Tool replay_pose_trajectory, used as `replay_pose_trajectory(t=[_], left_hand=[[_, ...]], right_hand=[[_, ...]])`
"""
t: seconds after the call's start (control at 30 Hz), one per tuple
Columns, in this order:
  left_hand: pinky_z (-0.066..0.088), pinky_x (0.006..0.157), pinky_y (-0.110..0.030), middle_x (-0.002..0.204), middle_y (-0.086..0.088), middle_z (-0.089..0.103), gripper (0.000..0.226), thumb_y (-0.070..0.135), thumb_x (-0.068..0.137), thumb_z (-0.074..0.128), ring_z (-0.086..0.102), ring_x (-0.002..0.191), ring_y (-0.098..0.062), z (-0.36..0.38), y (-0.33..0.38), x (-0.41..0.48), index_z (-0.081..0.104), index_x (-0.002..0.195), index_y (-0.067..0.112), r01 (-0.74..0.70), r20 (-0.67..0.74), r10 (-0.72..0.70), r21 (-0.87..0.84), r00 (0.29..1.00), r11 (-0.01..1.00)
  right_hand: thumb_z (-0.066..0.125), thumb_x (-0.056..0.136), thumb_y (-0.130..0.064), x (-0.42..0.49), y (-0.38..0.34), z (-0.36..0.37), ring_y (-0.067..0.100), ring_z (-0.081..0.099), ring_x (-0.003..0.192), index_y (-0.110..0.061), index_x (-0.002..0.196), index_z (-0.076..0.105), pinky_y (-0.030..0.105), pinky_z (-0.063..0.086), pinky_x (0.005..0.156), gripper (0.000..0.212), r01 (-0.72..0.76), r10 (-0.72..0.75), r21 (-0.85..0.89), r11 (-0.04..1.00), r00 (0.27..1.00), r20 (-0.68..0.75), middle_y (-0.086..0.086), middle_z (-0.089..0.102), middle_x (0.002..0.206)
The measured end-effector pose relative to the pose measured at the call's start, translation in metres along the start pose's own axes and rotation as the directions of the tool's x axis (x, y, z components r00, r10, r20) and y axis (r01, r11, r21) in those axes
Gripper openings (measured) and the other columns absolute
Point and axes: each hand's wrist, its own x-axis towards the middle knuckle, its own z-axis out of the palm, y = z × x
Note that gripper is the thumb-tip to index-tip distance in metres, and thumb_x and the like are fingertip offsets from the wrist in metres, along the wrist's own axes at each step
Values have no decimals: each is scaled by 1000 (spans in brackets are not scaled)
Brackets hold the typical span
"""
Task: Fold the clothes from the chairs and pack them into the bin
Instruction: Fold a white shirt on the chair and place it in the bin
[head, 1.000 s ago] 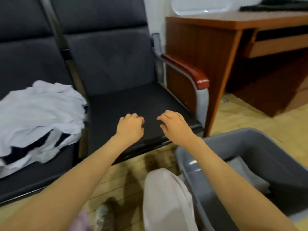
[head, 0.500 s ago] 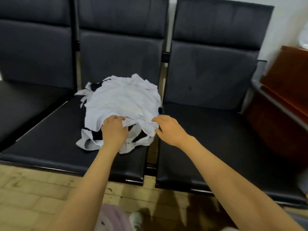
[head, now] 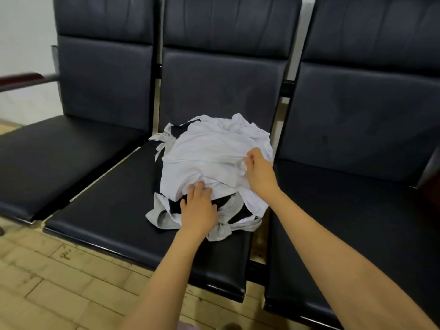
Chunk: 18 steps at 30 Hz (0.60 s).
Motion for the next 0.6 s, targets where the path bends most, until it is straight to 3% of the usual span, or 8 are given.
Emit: replay_pose_trajectory(t=[0.1,0.17,0.23,0.33,0.4,0.47,0.53,0.6], left_hand=[[27,111,-45,154,-11,22,52,26,96,52,21,141,-32,-3,12,-4,34,142,9,25,-114,-35,-93,993,995],[33,106,-47,143,-20,33,57,17,86,67,34,130,-39,-7,26,-8,40,134,2,-103,-332,27,-213,943,972],[31,108,-52,147,-21,28,72,12,76,77,31,130,-41,-8,40,-9,38,137,9,-294,-485,174,-182,857,938],[11,113,-58,158,-12,6,80,24,81,73,9,141,-39,-6,53,-8,29,147,31,-306,-402,275,-12,873,952],[2,115,-56,159,-8,-3,62,32,90,63,-2,144,-35,3,58,-6,34,145,34,-210,-270,194,-29,943,977],[-2,115,-52,159,-5,6,33,34,96,53,-2,144,-31,14,70,-6,55,129,27,-172,-172,170,4,970,985],[11,113,-47,146,-6,38,24,29,101,43,22,139,-29,24,90,-11,62,110,18,-237,-139,232,-25,963,971],[41,89,-37,102,-8,59,24,22,103,36,54,103,-26,26,120,-25,55,97,9,-316,-143,285,-316,948,894]], right_hand=[[36,103,-23,-20,4,-31,9,37,63,-13,95,42,22,34,56,14,-15,24,175,985,998,-51,-2,43,74],[37,103,-25,-38,13,-53,9,38,63,-16,96,45,23,34,57,15,-10,13,201,979,1000,-9,-1,46,74],[39,103,-28,-57,27,-76,6,37,58,-19,93,49,22,33,54,17,7,-18,179,984,998,62,-3,47,70],[40,103,-27,-87,43,-117,6,34,51,-22,90,52,23,32,48,18,7,-20,171,985,997,71,-12,44,60],[40,103,-26,-106,50,-146,8,40,51,-23,89,53,26,38,50,19,-8,2,163,987,999,34,-13,47,61],[39,103,-27,-123,59,-169,8,45,51,-25,89,53,28,44,54,19,-36,34,110,993,999,18,-13,49,61],[38,103,-26,-138,72,-188,7,45,51,-24,90,53,28,46,56,19,-94,97,86,992,995,-34,-9,48,60],[37,103,-24,-149,86,-208,7,45,53,-20,94,52,27,48,57,18,-179,190,98,979,974,-124,-2,48,65]])
